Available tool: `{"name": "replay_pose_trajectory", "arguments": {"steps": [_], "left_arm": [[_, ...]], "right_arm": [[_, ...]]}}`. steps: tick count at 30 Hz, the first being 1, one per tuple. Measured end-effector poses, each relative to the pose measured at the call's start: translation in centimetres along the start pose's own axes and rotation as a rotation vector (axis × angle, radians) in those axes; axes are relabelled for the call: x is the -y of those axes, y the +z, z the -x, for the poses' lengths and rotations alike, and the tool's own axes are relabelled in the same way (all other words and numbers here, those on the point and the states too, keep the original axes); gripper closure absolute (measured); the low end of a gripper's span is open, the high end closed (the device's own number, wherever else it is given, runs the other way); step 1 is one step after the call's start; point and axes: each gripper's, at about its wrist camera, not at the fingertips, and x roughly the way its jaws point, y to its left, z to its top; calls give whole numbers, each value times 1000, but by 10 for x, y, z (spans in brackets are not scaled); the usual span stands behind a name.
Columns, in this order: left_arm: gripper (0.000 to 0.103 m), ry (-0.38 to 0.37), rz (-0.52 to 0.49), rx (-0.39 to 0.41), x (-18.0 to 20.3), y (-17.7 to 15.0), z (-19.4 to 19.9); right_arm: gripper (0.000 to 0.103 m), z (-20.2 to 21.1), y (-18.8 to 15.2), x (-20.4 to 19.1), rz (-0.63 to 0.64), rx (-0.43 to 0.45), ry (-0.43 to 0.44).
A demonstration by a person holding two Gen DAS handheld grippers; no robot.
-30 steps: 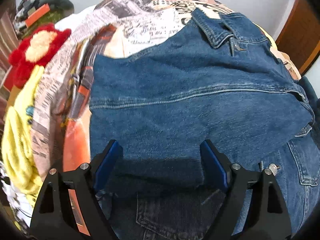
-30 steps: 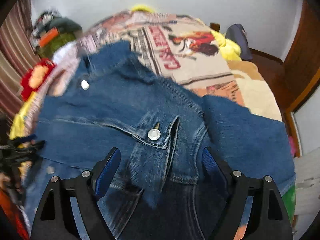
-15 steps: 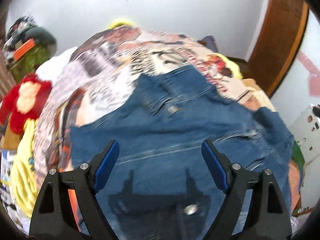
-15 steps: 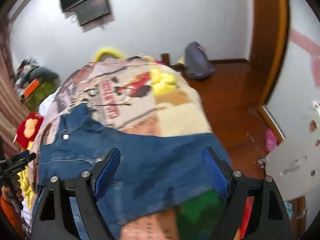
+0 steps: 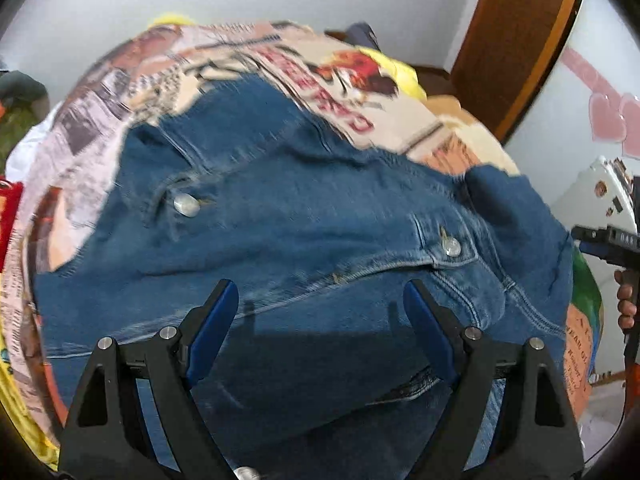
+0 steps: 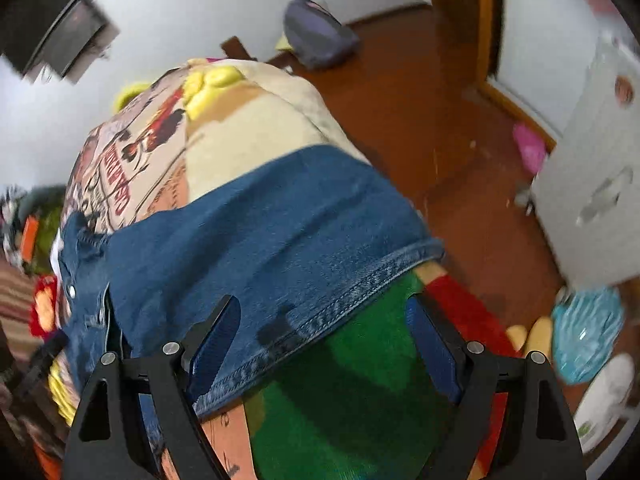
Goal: Fold large clothes
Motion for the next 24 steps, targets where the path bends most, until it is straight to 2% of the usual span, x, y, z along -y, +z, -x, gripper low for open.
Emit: {"name": "replay_pose_trajectory", "arguments": {"steps": [4, 11, 13, 15, 16, 17, 18, 21, 24], "left_arm": [[19, -14, -11, -19, 7, -4, -11], [19, -20, -7, -8, 8, -3, -8], [19, -23, -3, 1, 7, -2, -5], [19, -27, 1, 13, 6, -3, 2], [19, -27, 1, 18, 6, -2, 4], [19, -25, 1, 25, 5, -3, 9], [19, -23, -1, 32, 4, -4, 13], [19, -14, -5, 51, 2, -6, 24], [19, -3, -11, 71, 0, -8, 36]], "right_arm": [[20, -15, 9, 9, -58, -4, 29], [21, -43, 25, 22, -169, 12, 16], [31, -45, 27, 23, -198, 29, 1], [49, -44, 28, 23, -209, 43, -15], [54, -42, 28, 23, -212, 48, -14], [71, -39, 28, 23, -217, 56, -18], [79, -35, 28, 24, -218, 63, -29], [86, -23, 29, 23, -215, 78, 9], [87, -2, 29, 12, -201, 122, 46]]}}
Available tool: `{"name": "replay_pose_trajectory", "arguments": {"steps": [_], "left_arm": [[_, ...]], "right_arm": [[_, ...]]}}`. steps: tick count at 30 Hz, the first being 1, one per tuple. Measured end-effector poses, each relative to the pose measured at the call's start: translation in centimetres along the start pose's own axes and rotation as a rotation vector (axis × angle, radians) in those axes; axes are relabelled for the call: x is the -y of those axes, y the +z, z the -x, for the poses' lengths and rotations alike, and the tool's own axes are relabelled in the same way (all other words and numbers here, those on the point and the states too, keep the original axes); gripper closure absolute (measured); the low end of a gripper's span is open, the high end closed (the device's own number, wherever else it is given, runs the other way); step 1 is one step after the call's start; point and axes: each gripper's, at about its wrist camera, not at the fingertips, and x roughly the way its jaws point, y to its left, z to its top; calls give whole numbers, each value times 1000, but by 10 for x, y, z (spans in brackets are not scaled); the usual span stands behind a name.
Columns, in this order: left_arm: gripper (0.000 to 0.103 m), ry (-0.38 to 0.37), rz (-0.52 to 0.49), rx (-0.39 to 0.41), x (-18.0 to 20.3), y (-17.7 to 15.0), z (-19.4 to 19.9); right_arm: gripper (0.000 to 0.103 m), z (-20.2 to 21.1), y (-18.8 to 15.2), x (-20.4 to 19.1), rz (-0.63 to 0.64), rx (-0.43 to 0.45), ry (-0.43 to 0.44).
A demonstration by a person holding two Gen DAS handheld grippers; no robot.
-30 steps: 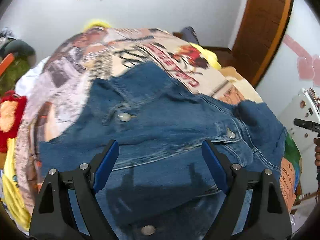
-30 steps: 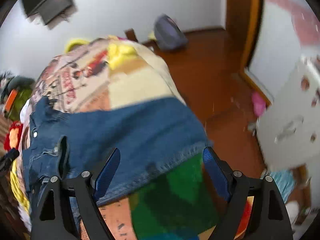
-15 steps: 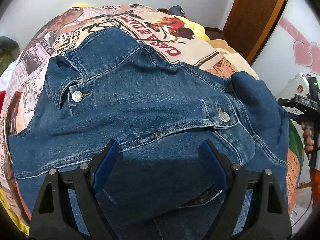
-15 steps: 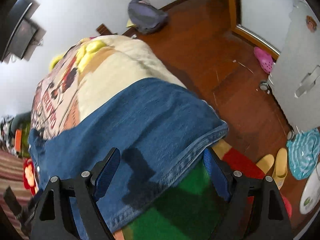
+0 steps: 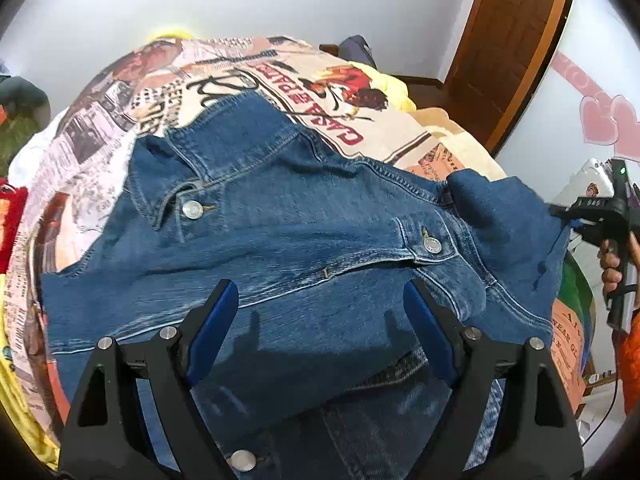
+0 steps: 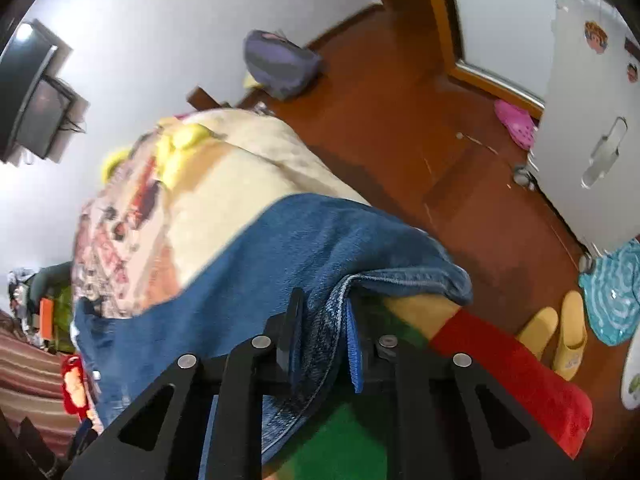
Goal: Fold large clothes
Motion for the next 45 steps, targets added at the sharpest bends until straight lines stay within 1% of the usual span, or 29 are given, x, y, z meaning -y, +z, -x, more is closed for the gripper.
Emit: {"name": "replay_pose_trajectory", "arguments": {"steps": [3, 4, 5, 8, 12, 15, 17, 19, 22, 25, 28, 32, 35, 38, 40, 42, 45], "left_arm": [[19, 2, 4, 21, -4, -2, 13], [19, 1, 7, 26, -5, -3, 16], [19, 0, 11, 33, -7, -4, 20], [19, 2, 22, 56, -14, -7, 33], [19, 12, 32, 82, -25, -14, 50], [19, 19, 44, 96, -34, -19, 60], [19, 28, 53, 104, -41, -23, 68], [19, 40, 63, 113, -50, -28, 77], [19, 57, 83, 126, -63, -35, 89], [19, 68, 106, 129, -75, -42, 96], [19, 83, 124, 126, -83, -50, 101], [19, 89, 136, 106, -88, -59, 99], [19, 92, 133, 89, -85, -62, 94], [19, 73, 125, 72, -77, -62, 88], [19, 67, 106, 68, -68, -59, 86], [19, 65, 71, 69, -54, -51, 82], [19, 55, 20, 66, -33, -36, 74]], "right_arm": [[89, 22, 0, -25, 33, 36, 58], [89, 32, 0, -39, 54, 51, 91], [90, 39, -2, -49, 71, 60, 107], [91, 61, -8, -93, 160, 88, 180], [91, 81, -28, -159, 270, 92, 283], [91, 84, -51, -209, 348, 66, 351], [91, 76, -72, -241, 392, 24, 388], [91, 64, -94, -266, 436, -16, 392], [91, 35, -137, -293, 493, -123, 394], [91, 3, -181, -305, 563, -209, 338], [91, -18, -212, -298, 619, -258, 273], [91, -30, -233, -277, 669, -286, 191], [90, -22, -238, -260, 691, -292, 218], [90, -5, -241, -248, 719, -330, 224], [90, 11, -239, -242, 744, -312, 235], [90, 28, -233, -235, 773, -269, 238], [90, 55, -215, -222, 785, -166, 226]]}}
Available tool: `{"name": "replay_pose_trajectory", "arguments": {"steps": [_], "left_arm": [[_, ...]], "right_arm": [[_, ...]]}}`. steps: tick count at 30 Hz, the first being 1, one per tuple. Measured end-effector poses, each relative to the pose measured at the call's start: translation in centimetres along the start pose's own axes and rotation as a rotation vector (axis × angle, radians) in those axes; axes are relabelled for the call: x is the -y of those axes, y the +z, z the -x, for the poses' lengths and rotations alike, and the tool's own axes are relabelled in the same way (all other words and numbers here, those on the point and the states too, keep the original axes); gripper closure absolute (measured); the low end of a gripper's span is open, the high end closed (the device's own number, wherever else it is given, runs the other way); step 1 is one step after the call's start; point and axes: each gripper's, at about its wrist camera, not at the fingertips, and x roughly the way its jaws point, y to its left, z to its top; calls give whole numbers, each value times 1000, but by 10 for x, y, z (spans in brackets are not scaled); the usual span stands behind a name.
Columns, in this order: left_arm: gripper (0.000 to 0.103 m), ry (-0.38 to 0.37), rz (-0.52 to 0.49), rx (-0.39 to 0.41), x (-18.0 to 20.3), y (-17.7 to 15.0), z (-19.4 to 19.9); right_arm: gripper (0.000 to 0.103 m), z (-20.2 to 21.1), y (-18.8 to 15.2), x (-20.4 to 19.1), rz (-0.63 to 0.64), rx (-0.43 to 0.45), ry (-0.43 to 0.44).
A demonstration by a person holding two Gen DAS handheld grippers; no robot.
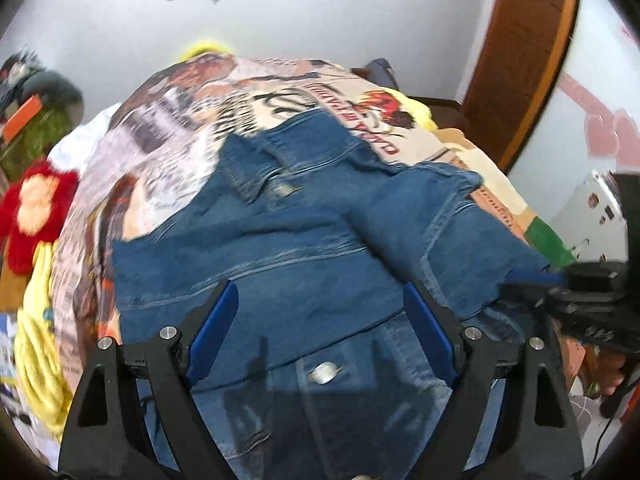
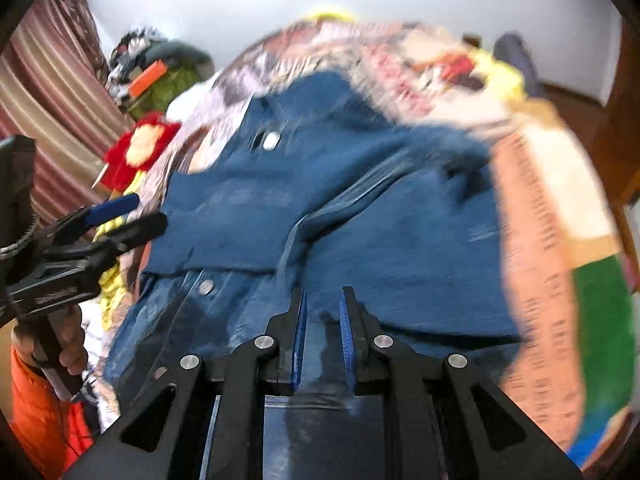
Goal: Fold large clothes
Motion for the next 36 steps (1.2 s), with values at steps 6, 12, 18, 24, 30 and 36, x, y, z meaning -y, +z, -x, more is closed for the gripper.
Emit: {"name": "replay_pose_trajectory", "arguments": {"steps": [6, 12, 18, 24, 30, 36], "left_arm": [[19, -55, -111, -27, 52, 30, -32], [24, -57, -217, -116, 96, 46, -92], [45, -61, -290, -190, 118, 52, -143], [93, 13, -299, -138, 117, 56, -145], [96, 38, -208, -36, 83, 83, -105], [96, 42, -114, 142, 37, 109, -25]], "right_arm": [[90, 44, 13, 56, -65, 113, -102], [90, 49, 14, 110, -109, 113, -222], [90, 16, 7, 135, -173, 42, -189], [90, -34, -3, 133, -210, -77, -87], [90, -38, -9, 120, -180, -83, -95], [90, -19, 6, 115, -118, -59, -128]]}}
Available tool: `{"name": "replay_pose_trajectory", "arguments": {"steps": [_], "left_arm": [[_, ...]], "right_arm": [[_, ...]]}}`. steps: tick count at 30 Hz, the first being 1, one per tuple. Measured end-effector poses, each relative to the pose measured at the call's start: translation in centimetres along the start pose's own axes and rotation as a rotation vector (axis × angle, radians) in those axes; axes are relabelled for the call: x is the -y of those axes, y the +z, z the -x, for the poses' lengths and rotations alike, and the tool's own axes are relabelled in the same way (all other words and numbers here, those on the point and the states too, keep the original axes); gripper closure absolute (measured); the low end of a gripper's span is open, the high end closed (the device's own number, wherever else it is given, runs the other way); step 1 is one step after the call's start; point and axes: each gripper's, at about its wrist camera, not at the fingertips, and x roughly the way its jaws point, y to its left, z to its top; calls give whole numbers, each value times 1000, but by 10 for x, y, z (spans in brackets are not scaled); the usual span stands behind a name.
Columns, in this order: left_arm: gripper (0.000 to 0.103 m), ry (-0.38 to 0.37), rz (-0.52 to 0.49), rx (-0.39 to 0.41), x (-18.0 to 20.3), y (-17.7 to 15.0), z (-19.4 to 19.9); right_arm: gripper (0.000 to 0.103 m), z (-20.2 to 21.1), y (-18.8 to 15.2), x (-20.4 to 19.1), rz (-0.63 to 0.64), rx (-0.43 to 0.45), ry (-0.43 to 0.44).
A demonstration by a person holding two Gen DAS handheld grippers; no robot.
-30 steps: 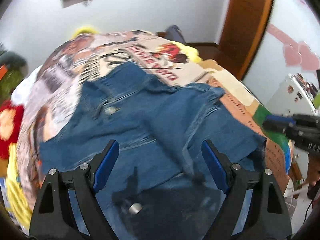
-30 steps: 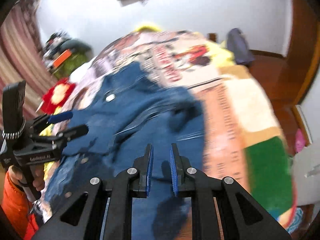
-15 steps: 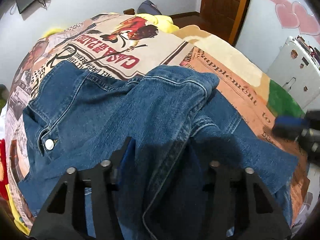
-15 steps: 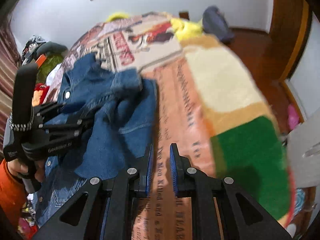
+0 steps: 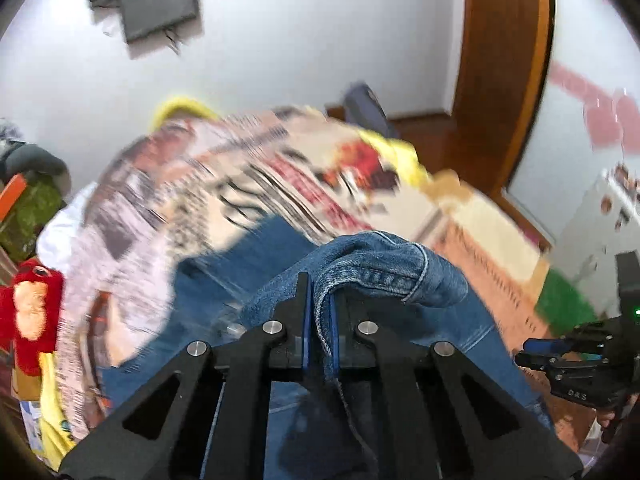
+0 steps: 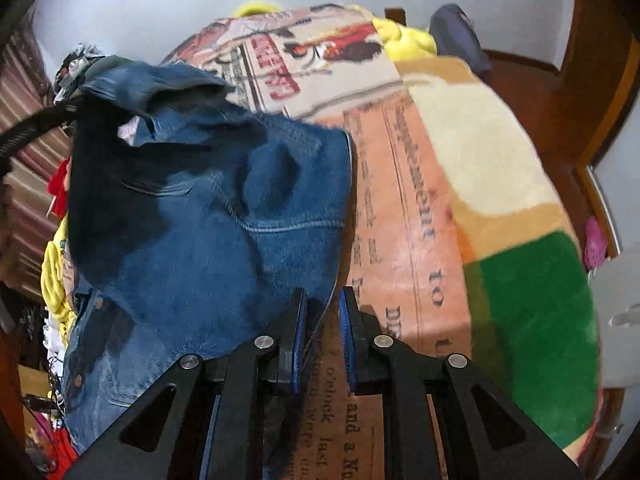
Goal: Fold large clothes
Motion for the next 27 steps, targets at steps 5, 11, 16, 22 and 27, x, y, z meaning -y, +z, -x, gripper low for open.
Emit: {"name": "replay_pose_trajectory", "arguments": {"steps": [5, 11, 16, 22, 27], "left_arm": [[97, 34, 34, 76, -39, -7, 39], [97, 61, 124, -33, -84, -62, 22], [96, 46, 195, -172, -105, -121, -7], [89, 16, 288, -230, -118, -176, -12], [83, 12, 364, -251, -127, -208, -13]], "right_arm": [[90, 16, 17, -16, 21, 66, -12], [90, -32, 10, -42, 113, -57, -60], [90, -39, -10, -55, 260, 3, -161], [85, -35, -17, -44, 257, -4, -203], [18, -29, -19, -26, 192, 15, -288]]}}
